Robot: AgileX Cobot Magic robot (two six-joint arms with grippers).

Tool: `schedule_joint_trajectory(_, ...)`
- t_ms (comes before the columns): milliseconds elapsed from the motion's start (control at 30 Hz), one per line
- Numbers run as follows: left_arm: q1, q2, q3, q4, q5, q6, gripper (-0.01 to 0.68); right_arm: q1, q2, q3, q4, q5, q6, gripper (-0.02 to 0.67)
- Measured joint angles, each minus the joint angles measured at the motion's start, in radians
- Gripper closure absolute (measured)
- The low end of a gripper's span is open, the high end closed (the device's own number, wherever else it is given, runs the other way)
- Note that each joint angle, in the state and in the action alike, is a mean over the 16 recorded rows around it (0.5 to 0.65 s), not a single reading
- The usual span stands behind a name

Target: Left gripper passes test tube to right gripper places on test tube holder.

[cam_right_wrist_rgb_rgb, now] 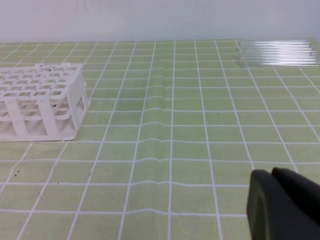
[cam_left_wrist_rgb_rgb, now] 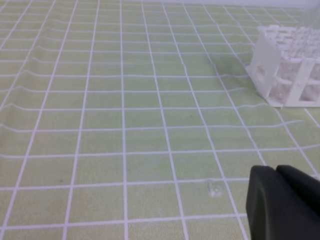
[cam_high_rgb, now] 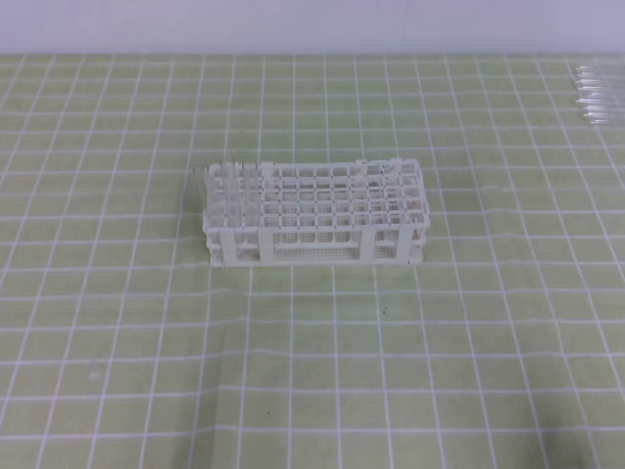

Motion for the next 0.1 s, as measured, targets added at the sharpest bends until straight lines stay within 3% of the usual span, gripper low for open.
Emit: schedule_joint_trajectory(100,0.000,-0.002,0.002,0.000,-0.001,0.000,0.675,0.000,0.000,0.000,0.000,0.000,0.000,0.665)
